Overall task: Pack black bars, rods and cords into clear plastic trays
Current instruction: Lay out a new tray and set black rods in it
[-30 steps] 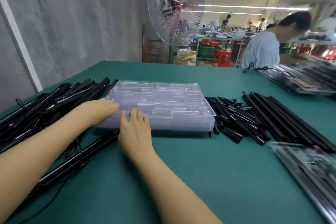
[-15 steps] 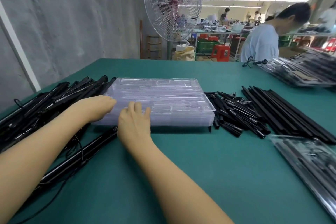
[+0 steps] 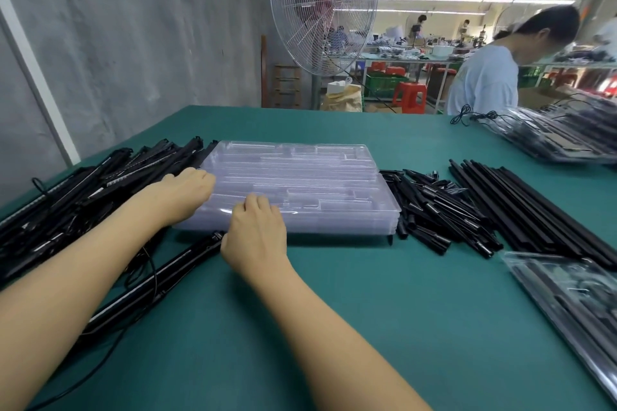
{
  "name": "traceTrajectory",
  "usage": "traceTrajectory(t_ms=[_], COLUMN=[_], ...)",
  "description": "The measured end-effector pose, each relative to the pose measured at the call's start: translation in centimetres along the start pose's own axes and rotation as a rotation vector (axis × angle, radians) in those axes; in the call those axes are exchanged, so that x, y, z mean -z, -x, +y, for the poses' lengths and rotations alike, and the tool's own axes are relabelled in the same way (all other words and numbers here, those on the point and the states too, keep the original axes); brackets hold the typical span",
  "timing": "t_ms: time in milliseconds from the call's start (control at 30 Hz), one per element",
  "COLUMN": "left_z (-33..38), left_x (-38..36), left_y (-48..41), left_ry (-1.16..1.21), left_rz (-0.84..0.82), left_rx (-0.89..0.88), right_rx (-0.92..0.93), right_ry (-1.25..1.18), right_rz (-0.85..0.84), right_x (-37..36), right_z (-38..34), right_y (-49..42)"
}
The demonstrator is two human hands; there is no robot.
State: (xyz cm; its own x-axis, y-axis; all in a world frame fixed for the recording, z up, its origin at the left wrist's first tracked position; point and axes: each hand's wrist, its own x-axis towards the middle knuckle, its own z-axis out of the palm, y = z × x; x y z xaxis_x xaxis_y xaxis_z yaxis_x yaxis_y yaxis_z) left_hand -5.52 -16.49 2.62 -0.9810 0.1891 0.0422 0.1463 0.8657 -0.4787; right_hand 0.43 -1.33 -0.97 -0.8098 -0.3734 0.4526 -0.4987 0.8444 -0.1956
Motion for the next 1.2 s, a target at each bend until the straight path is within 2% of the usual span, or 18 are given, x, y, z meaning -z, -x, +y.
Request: traceTrajectory(t_ms=[433, 600, 767, 1067, 1200], left_z=[-0.9, -0.3, 1.2, 2.9, 3.2], left_x=[0.3, -0.5, -1.4, -0.3, -0.4], left_y=[-0.3, 0.6, 1.8, 0.2, -0.1], left_ry=[0.09, 0.07, 0.143, 0.525, 0.602], left_rz=[0.084, 0.083, 0.144, 0.158, 0.26], left_rx=[0.034, 0.051, -0.031, -0.097, -0.017], right_rx=[0.017, 0.047, 0.08, 0.071, 0.035], right_ry=[-0.07, 0.014, 0.101, 0.045, 0.005], right_rz=[-0.061, -0.065, -0.044, -0.083, -0.121], right_x=[0.5, 0.2, -0.4, -0.6, -0.2], right_z=[0.9, 1.0, 0.9, 1.3, 1.2], right_y=[0.4, 0.2, 0.6, 1.0, 0.3])
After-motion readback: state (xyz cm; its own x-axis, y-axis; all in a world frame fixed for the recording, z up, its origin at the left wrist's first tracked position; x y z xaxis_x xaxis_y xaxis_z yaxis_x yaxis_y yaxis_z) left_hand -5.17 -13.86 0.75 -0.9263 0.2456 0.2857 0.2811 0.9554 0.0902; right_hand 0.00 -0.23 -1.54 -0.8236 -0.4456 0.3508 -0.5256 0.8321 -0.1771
